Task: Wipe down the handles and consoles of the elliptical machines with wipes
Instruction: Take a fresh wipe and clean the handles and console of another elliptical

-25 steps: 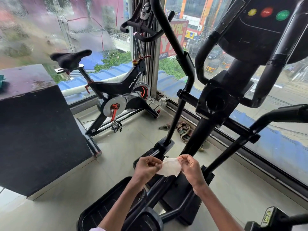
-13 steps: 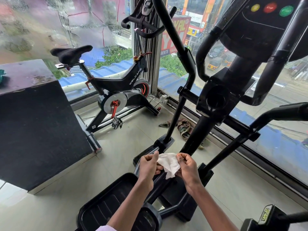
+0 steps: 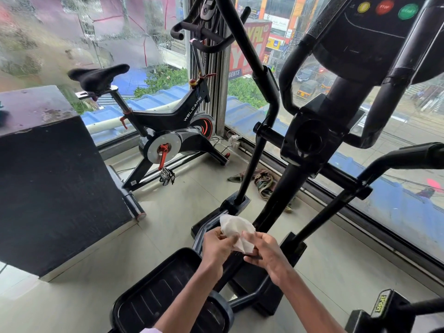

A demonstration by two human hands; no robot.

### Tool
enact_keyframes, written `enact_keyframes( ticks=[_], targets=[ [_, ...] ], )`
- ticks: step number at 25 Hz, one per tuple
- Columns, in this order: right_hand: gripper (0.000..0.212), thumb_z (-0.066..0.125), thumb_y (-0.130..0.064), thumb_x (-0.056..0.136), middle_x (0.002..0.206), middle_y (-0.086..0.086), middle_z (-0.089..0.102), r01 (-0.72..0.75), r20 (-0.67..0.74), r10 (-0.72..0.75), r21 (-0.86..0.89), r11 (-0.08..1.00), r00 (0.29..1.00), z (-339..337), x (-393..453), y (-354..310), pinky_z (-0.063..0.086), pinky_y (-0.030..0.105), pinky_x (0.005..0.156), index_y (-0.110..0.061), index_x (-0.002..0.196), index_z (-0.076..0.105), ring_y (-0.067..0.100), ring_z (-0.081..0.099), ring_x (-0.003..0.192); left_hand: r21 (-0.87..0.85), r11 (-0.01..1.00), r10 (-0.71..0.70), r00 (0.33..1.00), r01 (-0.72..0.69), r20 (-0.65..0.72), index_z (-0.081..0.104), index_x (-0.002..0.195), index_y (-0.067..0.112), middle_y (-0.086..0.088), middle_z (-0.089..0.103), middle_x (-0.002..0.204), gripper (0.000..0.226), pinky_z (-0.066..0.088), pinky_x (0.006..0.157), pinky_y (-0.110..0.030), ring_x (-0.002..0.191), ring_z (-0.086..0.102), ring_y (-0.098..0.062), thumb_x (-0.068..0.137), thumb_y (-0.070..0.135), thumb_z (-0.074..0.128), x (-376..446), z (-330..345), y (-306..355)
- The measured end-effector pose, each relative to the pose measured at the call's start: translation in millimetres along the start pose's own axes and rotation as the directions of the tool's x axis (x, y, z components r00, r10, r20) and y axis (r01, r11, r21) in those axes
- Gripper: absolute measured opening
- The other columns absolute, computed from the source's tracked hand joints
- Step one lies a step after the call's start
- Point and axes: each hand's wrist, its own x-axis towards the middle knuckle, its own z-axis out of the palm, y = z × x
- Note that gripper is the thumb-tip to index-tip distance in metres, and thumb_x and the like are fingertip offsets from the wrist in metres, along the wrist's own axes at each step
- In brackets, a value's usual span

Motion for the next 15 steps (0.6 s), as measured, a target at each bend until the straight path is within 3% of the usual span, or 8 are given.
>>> enact_keyframes(
  ticks=[2, 4, 7, 10, 15],
  targets=[
    [0.045, 0.08, -0.021, 0.084, 0.098, 0.01, 0.076, 0.021, -0.016, -0.02, 0.053, 0.998, 1.0, -1, -1, -1, 0.062, 0.038, 0.081, -0.007, 0.121, 0.06, 0.024, 0.073, 0.089, 0.009, 1.0, -0.01, 1.0, 0.01, -0.007, 0.07, 0.093, 0.001, -0.008, 0.074, 0.073, 0.007, 0.049, 0.055, -0.02, 0.061, 0.068, -0.014, 0.086, 0.002, 0.072, 2, -4, 1],
    [0.035, 0.075, -0.009, 0.088, 0.099, 0.012, 0.077, 0.052, -0.103, -0.04, 0.118, 0.992, 0.994, -5, -1, -5, 0.062, 0.036, 0.079, -0.004, 0.119, 0.06, 0.026, 0.074, 0.091, 0.021, 0.998, -0.056, 0.997, 0.057, -0.052, 0.07, 0.088, 0.003, -0.006, 0.069, 0.071, 0.003, 0.045, 0.053, -0.02, 0.06, 0.058, -0.013, 0.089, 0.002, 0.067, 7, -10, 4],
    [0.023, 0.066, -0.004, 0.094, 0.107, 0.019, 0.072, 0.056, -0.173, -0.014, 0.242, 0.969, 0.985, -16, 2, -10, 0.063, 0.038, 0.077, -0.002, 0.116, 0.06, 0.031, 0.073, 0.095, 0.024, 0.991, -0.127, 0.989, 0.129, -0.077, 0.067, 0.084, 0.005, -0.011, 0.067, 0.084, 0.017, 0.048, 0.061, -0.025, 0.069, 0.057, -0.017, 0.091, -0.002, 0.053, 11, -18, 10],
    [0.022, 0.058, -0.001, 0.097, 0.108, 0.02, 0.065, 0.058, -0.112, -0.019, 0.356, 0.933, 0.993, -16, 0, -12, 0.063, 0.044, 0.077, -0.001, 0.119, 0.057, 0.034, 0.069, 0.094, -0.07, 0.987, -0.147, 0.989, 0.145, -0.024, 0.064, 0.088, 0.008, -0.011, 0.067, 0.09, 0.015, 0.053, 0.068, -0.03, 0.078, 0.062, -0.02, 0.097, 0.011, 0.053, 9, -17, 15],
    [0.023, 0.054, -0.008, 0.101, 0.087, 0.009, 0.067, 0.066, -0.044, -0.053, 0.425, 0.903, 0.998, -9, -3, -14, 0.062, 0.036, 0.067, -0.006, 0.124, 0.058, 0.019, 0.067, 0.072, -0.133, 0.971, -0.196, 0.98, 0.196, 0.014, 0.067, 0.103, 0.003, -0.015, 0.071, 0.086, 0.033, 0.056, 0.067, -0.035, 0.071, 0.067, -0.024, 0.086, 0.03, 0.072, 18, -15, 7]
  ],
)
